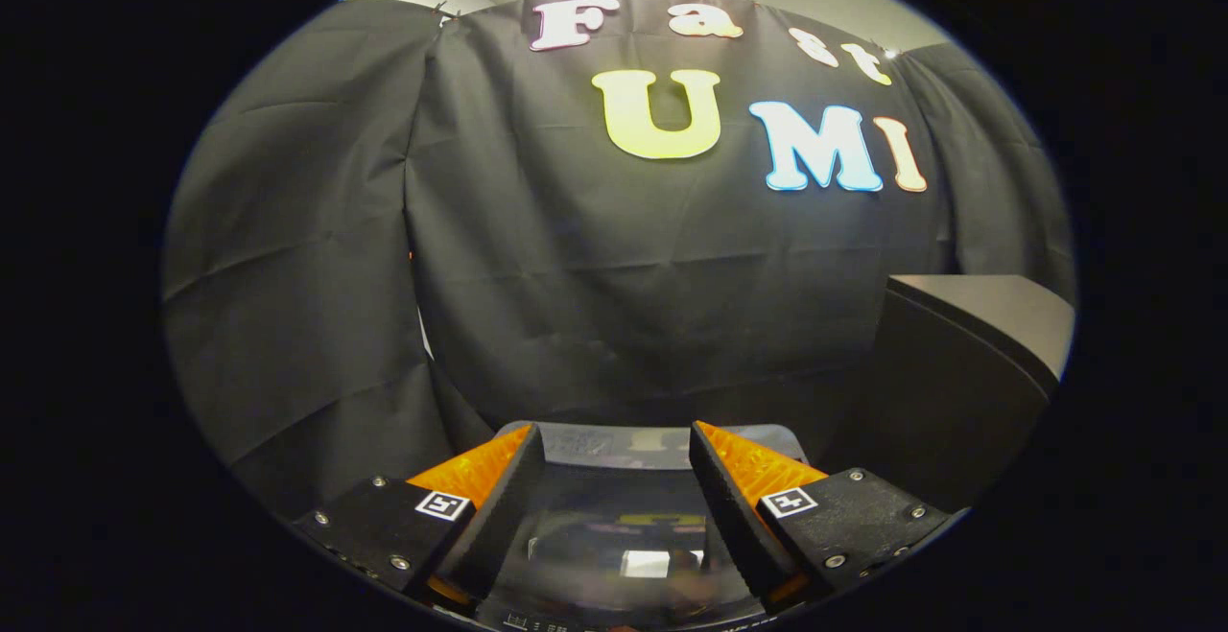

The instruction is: Put the clothes into the washing machine and then close the washing machine lid.

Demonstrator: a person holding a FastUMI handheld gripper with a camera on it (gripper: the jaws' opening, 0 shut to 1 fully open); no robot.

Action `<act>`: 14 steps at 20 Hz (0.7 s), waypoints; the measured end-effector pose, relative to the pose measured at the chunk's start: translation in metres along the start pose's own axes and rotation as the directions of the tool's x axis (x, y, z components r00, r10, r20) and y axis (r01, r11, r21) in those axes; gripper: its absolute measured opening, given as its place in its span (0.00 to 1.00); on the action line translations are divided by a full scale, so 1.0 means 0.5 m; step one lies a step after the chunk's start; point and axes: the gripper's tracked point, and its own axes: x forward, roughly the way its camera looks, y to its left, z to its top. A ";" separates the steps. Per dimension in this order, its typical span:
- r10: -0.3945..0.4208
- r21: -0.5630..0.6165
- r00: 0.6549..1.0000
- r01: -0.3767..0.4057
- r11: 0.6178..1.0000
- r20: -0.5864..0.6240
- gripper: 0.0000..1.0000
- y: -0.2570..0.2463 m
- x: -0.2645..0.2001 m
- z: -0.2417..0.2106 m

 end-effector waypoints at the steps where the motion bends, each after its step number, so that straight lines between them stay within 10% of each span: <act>1: 0.004 -0.001 1.000 -0.004 1.000 -0.003 0.95 0.002 -0.003 -0.009; 14: 0.023 -0.034 0.997 -0.021 0.999 0.073 0.95 0.012 -0.110 0.029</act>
